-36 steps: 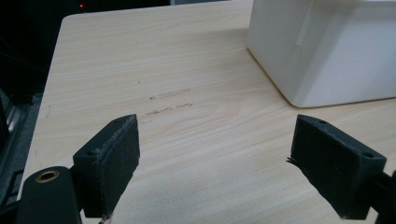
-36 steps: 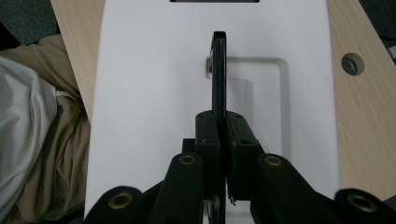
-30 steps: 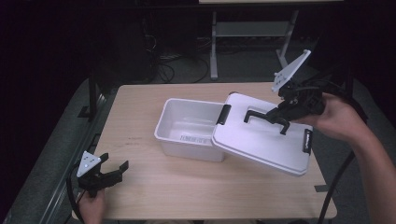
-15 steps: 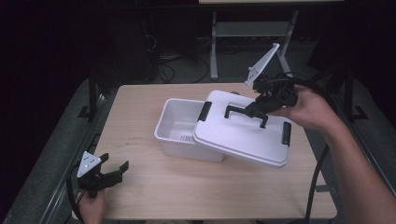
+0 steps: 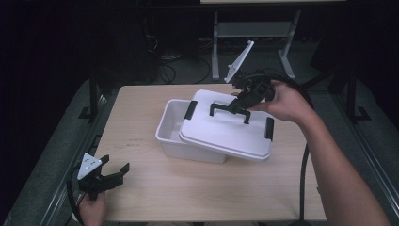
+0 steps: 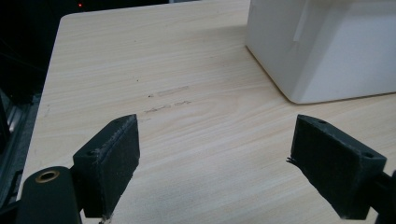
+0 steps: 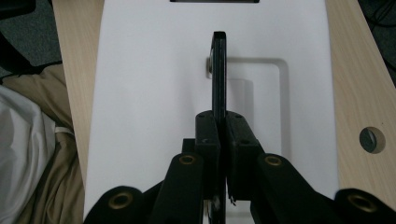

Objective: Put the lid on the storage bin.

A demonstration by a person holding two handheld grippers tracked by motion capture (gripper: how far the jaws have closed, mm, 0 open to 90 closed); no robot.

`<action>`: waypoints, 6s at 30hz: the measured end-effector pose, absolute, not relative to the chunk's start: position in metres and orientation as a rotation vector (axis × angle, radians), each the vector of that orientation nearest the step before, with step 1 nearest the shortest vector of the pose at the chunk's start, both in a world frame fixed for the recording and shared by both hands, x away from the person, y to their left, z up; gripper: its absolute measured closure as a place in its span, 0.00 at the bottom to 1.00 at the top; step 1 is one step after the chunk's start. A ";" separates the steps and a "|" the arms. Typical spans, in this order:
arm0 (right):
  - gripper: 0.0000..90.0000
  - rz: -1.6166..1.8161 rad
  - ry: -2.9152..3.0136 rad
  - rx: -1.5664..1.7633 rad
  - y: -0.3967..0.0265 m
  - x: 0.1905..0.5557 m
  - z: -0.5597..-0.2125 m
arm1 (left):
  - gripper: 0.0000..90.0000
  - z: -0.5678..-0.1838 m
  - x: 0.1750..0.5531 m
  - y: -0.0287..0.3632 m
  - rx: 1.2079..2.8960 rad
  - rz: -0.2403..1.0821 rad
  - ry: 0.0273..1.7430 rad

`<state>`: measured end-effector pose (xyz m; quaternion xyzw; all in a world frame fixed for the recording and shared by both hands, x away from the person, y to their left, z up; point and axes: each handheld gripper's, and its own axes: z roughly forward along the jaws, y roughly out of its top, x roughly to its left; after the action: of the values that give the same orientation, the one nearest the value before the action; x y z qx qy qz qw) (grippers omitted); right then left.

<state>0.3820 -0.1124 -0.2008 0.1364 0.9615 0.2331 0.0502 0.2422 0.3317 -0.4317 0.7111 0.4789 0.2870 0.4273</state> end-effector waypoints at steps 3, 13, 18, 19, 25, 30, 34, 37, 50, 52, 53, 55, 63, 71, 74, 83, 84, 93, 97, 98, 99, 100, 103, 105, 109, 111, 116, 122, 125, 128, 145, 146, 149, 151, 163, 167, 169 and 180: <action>0.94 0.710 2.933 0.412 -0.108 0.386 -0.203 | 0.17 -0.432 0.242 0.332 1.775 0.716 1.196; 0.94 0.717 2.947 0.396 -0.088 0.399 -0.211 | 0.17 -0.432 0.242 0.331 1.776 0.714 1.191; 0.94 0.712 2.953 0.385 -0.078 0.404 -0.215 | 0.17 -0.432 0.242 0.331 1.777 0.715 1.190; 0.94 0.715 2.953 0.383 -0.076 0.406 -0.216 | 0.17 -0.432 0.242 0.331 1.775 0.714 1.191; 0.94 0.713 2.957 0.383 -0.069 0.411 -0.220 | 0.17 -0.432 0.242 0.331 1.773 0.714 1.191; 0.94 0.712 2.963 0.372 -0.061 0.415 -0.224 | 0.17 -0.432 0.242 0.330 1.774 0.714 1.190; 0.94 0.713 2.966 0.358 -0.053 0.418 -0.227 | 0.17 -0.431 0.242 0.330 1.775 0.713 1.189; 0.94 0.700 2.975 0.351 -0.047 0.421 -0.230 | 0.17 -0.431 0.242 0.330 1.777 0.713 1.187; 0.94 0.683 2.990 0.344 -0.031 0.435 -0.240 | 0.17 -0.431 0.242 0.332 1.770 0.711 1.191; 0.94 0.679 2.995 0.341 -0.029 0.437 -0.242 | 0.17 -0.431 0.241 0.332 1.766 0.712 1.191; 0.94 0.676 2.995 0.336 -0.028 0.438 -0.243 | 0.17 -0.431 0.241 0.332 1.764 0.713 1.192; 0.94 0.674 2.999 0.340 -0.026 0.440 -0.245 | 0.17 -0.431 0.241 0.332 1.763 0.713 1.193; 0.94 0.668 3.004 0.325 -0.021 0.445 -0.253 | 0.17 -0.431 0.241 0.332 1.764 0.716 1.192; 0.94 0.668 3.012 0.328 -0.021 0.451 -0.260 | 0.17 -0.431 0.241 0.332 1.763 0.714 1.191; 0.94 0.676 3.013 0.325 -0.020 0.452 -0.260 | 0.17 -0.431 0.242 0.331 1.766 0.713 1.190; 0.94 0.679 3.016 0.300 -0.018 0.453 -0.262 | 0.17 -0.431 0.241 0.332 1.761 0.715 1.196; 0.94 0.677 3.016 0.292 -0.018 0.453 -0.262 | 0.17 -0.431 0.241 0.333 1.762 0.715 1.194; 0.94 0.664 3.011 0.284 -0.018 0.454 -0.260 | 0.17 -0.431 0.242 0.331 1.766 0.712 1.192; 0.94 0.672 3.013 0.284 -0.017 0.456 -0.262 | 0.17 -0.432 0.242 0.332 1.766 0.711 1.193; 0.94 0.670 3.016 0.285 -0.017 0.456 -0.262 | 0.17 -0.432 0.242 0.332 1.766 0.712 1.192; 0.94 0.665 3.019 0.287 -0.016 0.456 -0.263 | 0.17 -0.432 0.242 0.332 1.766 0.711 1.192; 0.94 0.660 3.022 0.284 -0.016 0.456 -0.264 | 0.17 -0.432 0.242 0.333 1.762 0.712 1.196; 0.94 0.670 3.027 0.289 -0.016 0.457 -0.267 | 0.17 -0.432 0.241 0.335 1.754 0.714 1.199; 0.94 0.678 3.028 0.295 -0.018 0.457 -0.267 | 0.17 -0.431 0.241 0.335 1.756 0.715 1.199; 0.93 0.689 3.027 0.306 -0.020 0.456 -0.268 | 0.17 -0.431 0.241 0.334 1.761 0.715 1.196; 0.92 0.696 3.033 0.315 -0.021 0.456 -0.268 | 0.17 -0.431 0.241 0.333 1.765 0.714 1.195; 0.84 0.712 3.033 0.335 -0.025 0.455 -0.265 | 0.17 -0.431 0.242 0.334 1.754 0.715 1.196; 0.78 0.739 3.034 0.352 -0.030 0.453 -0.265 | 0.17 -0.432 0.242 0.333 1.762 0.709 1.193; 0.77 0.751 3.030 0.358 -0.033 0.450 -0.263 | 0.17 -0.432 0.242 0.332 1.761 0.710 1.191; 0.77 0.758 3.027 0.364 -0.037 0.448 -0.261 | 0.17 -0.431 0.242 0.332 1.758 0.710 1.191; 0.77 0.809 2.993 0.412 -0.064 0.436 -0.251 | 0.17 -0.431 0.242 0.330 1.768 0.709 1.188; 0.77 0.813 2.991 0.419 -0.066 0.435 -0.250 | 0.17 -0.431 0.242 0.330 1.768 0.710 1.188; 0.77 0.816 2.983 0.425 -0.071 0.434 -0.249 | 0.17 -0.431 0.242 0.330 1.771 0.709 1.187; 0.76 0.816 2.979 0.434 -0.074 0.432 -0.248 | 0.17 -0.431 0.242 0.330 1.774 0.709 1.186; 0.73 0.826 2.950 0.479 -0.095 0.427 -0.246 | 0.17 -0.432 0.242 0.330 1.775 0.714 1.187; 0.72 0.828 2.944 0.499 -0.102 0.426 -0.247 | 0.17 -0.432 0.242 0.329 1.772 0.716 1.184; 0.71 0.830 2.939 0.504 -0.105 0.425 -0.246 | 0.17 -0.432 0.242 0.329 1.772 0.715 1.185; 0.67 0.828 2.915 0.541 -0.120 0.420 -0.243 | 0.17 -0.432 0.242 0.328 1.779 0.714 1.184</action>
<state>0.4203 -0.1201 -0.2428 0.1758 0.9465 0.2688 0.0317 0.2421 0.3282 -0.4316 0.7129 0.4744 0.2860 0.4299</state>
